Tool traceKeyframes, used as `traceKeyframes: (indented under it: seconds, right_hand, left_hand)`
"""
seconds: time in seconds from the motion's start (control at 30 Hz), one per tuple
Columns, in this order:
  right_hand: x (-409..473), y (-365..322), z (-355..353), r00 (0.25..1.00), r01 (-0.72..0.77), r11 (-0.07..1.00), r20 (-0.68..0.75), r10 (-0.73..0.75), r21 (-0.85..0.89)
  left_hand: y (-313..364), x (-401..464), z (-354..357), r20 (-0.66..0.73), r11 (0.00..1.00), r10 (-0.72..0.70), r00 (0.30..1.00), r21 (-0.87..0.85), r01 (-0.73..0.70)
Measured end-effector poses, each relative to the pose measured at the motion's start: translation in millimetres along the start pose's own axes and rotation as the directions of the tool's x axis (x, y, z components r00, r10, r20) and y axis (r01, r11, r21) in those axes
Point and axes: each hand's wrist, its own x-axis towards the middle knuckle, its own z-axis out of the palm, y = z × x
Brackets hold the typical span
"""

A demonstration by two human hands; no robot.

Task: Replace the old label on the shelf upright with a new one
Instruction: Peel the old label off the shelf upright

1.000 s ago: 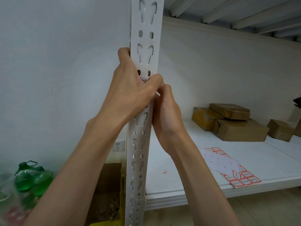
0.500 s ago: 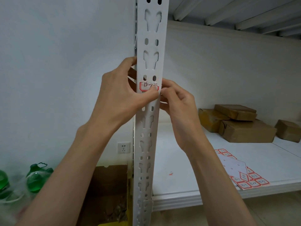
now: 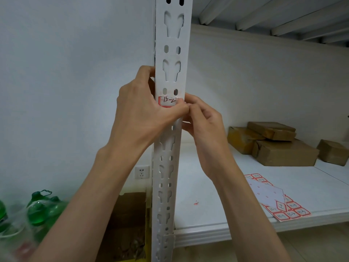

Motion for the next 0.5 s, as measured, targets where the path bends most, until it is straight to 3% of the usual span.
traceKeyframes:
  seconds: [0.5]
  right_hand:
    - [-0.7, -4.1, -3.1, 0.998, -0.061, 0.997, 0.015, 0.062, -0.037]
  left_hand:
    - [1.6, -1.0, 6.6, -0.014, 1.0, 0.018, 1.0, 0.025, -0.017]
